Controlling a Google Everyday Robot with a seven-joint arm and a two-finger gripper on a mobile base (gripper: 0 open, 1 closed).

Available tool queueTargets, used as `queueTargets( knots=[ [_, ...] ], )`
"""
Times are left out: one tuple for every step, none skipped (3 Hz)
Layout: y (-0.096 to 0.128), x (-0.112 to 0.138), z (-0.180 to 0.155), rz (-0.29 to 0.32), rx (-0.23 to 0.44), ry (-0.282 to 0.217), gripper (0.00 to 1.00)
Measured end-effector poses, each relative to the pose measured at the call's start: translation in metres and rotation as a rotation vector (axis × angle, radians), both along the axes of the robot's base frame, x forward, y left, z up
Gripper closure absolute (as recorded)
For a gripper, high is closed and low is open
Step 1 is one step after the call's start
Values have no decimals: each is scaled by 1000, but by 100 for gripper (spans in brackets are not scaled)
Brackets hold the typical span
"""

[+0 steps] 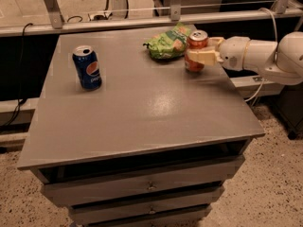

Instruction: Move coke can near green rice chip bag

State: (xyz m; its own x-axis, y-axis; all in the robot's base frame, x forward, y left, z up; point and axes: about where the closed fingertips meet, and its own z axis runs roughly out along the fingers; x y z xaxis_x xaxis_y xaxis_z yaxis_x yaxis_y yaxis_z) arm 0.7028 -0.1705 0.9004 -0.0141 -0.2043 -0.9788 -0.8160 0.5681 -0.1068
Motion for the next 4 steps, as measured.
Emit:
queueTargets(
  knots=[
    [-11,25,-6,-54,-22,14,82],
    [-14,41,-5,-87,-21,0,59],
    [-11,50,-7,-105,-11,-8,36],
    [-5,56,-12,-112,-1,-6,12]
  ],
)
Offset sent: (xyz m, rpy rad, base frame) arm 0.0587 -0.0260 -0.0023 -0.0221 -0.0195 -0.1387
